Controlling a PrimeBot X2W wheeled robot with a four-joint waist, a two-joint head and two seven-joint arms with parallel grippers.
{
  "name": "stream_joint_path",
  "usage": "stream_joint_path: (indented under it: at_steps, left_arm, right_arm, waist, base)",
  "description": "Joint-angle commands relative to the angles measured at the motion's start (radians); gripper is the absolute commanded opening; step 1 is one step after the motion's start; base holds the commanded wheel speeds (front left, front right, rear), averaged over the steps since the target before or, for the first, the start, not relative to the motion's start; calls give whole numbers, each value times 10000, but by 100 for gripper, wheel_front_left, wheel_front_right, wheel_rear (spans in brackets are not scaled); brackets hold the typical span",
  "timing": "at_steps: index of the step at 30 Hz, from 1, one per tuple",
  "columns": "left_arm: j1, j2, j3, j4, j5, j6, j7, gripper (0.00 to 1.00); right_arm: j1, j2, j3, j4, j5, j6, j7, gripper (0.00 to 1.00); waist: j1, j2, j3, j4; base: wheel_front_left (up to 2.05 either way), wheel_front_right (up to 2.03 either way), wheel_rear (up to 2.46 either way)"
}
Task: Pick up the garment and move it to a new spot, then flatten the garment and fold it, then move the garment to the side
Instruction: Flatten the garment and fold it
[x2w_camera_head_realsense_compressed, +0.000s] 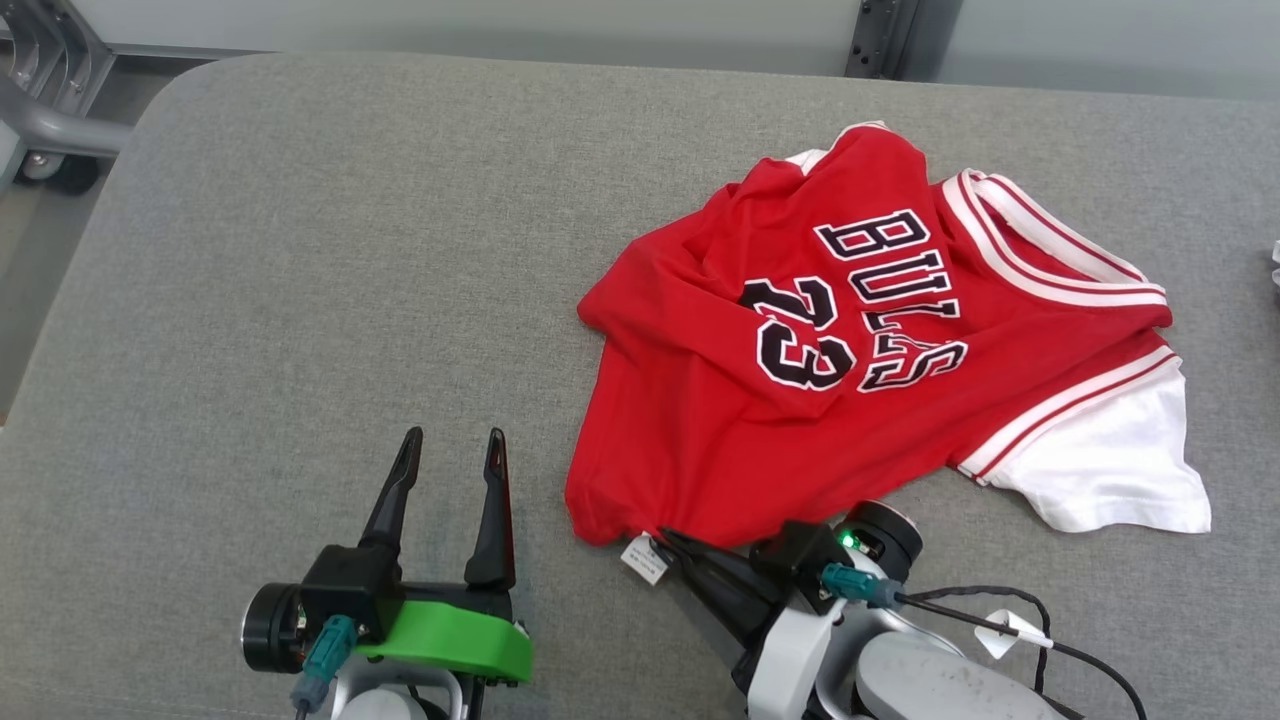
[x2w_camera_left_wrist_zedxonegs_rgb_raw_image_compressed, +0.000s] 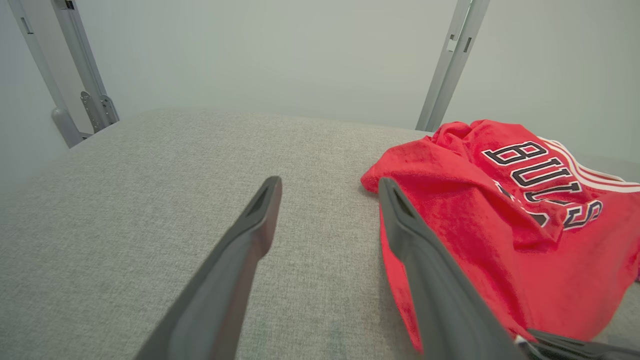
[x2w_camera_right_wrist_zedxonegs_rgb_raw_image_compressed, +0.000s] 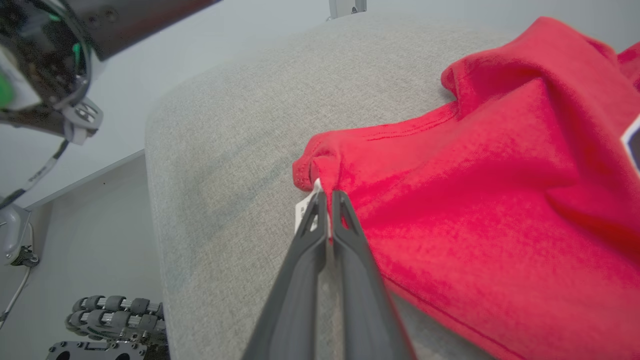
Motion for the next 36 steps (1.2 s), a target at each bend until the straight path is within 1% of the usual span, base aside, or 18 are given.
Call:
stream_joint_path:
  at_steps: [1, 2, 3, 5, 9, 12, 14, 17, 20, 24, 27, 30, 36]
  left_arm:
    - [-9, 24, 40, 33, 40, -42, -3, 100]
    - [-3, 24, 71, 43, 52, -48, -3, 100]
    - [15, 24, 102, 49, 72, -53, -3, 100]
    - [54, 24, 143, 47, 94, -71, -3, 100]
    - [161, 24, 213, 21, 169, -81, -3, 100]
    - [214, 24, 280, 11, 263, -109, -3, 100]
    - [217, 24, 364, 2, 359, -138, -3, 100]
    - [264, 38, 474, 4, 534, -194, -3, 100]
    - [289, 56, 566, 25, 642, -270, -3, 100]
    - [370, 54, 699, 46, 765, -334, -3, 100]
    - [455, 52, 772, 78, 769, -403, -3, 100]
    - [599, 48, 856, 109, 725, -445, -3, 100]
    - [1056, 40, 1080, 69, 652, -510, -3, 100]
  right_arm:
    - [102, -43, 131, 35, 13, -1, 24, 0]
    - [109, -63, 201, 51, 57, -1, 36, 0]
    - [110, -89, 266, 66, 101, -1, 30, 22]
    - [95, -123, 356, 25, 168, -1, 15, 100]
    - [88, -240, 382, -242, 339, -1, -47, 100]
    - [196, -335, -24, -514, 380, -1, -93, 100]
    - [306, -367, -521, -721, 284, -1, -117, 100]
    - [559, -330, -1596, -1004, 13, -1, -159, 100]
    - [944, -156, -2989, -1362, -384, -1, -157, 100]
    - [1690, 195, -5029, -1944, -1210, -1, -164, 100]
    - [2245, 566, -6229, -2349, -1790, -1, -164, 100]
    - [2729, 857, -7137, -2679, -2255, -1, -165, 100]
    - [3398, 1322, -8312, -3098, -2722, -1, -166, 100]
  waist:
    - [0, 0, -32, -20]
    - [0, 0, -55, -41]
    - [0, 0, -85, -72]
    - [0, 0, -138, -142]
    - [0, 0, -275, -365]
    - [0, 0, -403, -585]
    - [0, 0, -502, -758]
    - [0, 0, -651, -998]
    - [0, 0, -790, -1200]
    - [0, 0, -959, -1383]
    - [0, 0, -1074, -1450]
    - [0, 0, -1199, -1500]
    - [0, 0, -1419, -1571]
  base:
    - [0, 0, 0]
    - [0, 0, 0]
    - [0, 0, 0]
    - [0, 0, 0]
    - [0, 0, 0]
    - [0, 0, 0]
    - [0, 0, 0]
    - [0, 0, 0]
    - [0, 0, 0]
    - [0, 0, 0]
    - [0, 0, 0]
    - [0, 0, 0]
    - [0, 0, 0]
